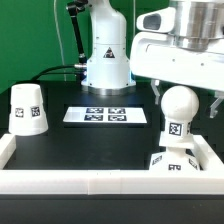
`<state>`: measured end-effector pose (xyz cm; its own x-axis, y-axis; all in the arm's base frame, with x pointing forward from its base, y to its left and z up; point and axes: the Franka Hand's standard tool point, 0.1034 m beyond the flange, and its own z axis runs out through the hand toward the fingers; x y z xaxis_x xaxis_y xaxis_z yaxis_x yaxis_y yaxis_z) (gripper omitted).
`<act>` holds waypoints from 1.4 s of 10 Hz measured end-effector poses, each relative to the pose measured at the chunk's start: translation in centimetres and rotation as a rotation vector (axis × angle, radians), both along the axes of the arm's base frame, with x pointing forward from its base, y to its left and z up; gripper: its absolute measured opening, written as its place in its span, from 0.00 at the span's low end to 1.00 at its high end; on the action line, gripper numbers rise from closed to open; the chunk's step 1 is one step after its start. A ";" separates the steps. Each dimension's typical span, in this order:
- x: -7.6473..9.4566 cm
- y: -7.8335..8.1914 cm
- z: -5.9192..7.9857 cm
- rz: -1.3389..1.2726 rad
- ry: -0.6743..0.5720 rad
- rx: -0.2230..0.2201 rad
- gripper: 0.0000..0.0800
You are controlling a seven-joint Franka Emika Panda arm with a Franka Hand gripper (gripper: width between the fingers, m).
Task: Assemble lamp
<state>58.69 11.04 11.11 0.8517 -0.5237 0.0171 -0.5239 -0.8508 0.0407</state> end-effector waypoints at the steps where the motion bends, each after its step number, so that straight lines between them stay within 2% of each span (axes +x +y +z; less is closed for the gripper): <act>1: -1.2 0.6 0.2 0.023 0.008 -0.003 0.87; 2: -2.1 1.0 0.2 0.056 0.008 -0.003 0.87; 4: -3.2 0.3 0.0 0.104 -0.020 0.016 0.87; 7: -3.9 -4.2 -0.9 0.171 -0.014 0.051 0.87; 8: -3.9 -4.9 -1.0 0.179 -0.011 0.052 0.87; 11: -3.9 -4.9 -1.1 0.187 -0.010 0.051 0.87; 13: -3.8 -6.6 -1.2 0.190 -0.013 0.050 0.87; 14: -4.2 -7.5 -1.7 0.223 -0.023 0.043 0.87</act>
Offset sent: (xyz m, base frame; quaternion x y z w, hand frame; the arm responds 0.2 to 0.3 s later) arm -0.0308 -0.0148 -0.0027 0.0465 0.0275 -0.0234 0.9983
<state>54.51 3.55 9.43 0.9462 -0.3230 0.0194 -0.3229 -0.9464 -0.0079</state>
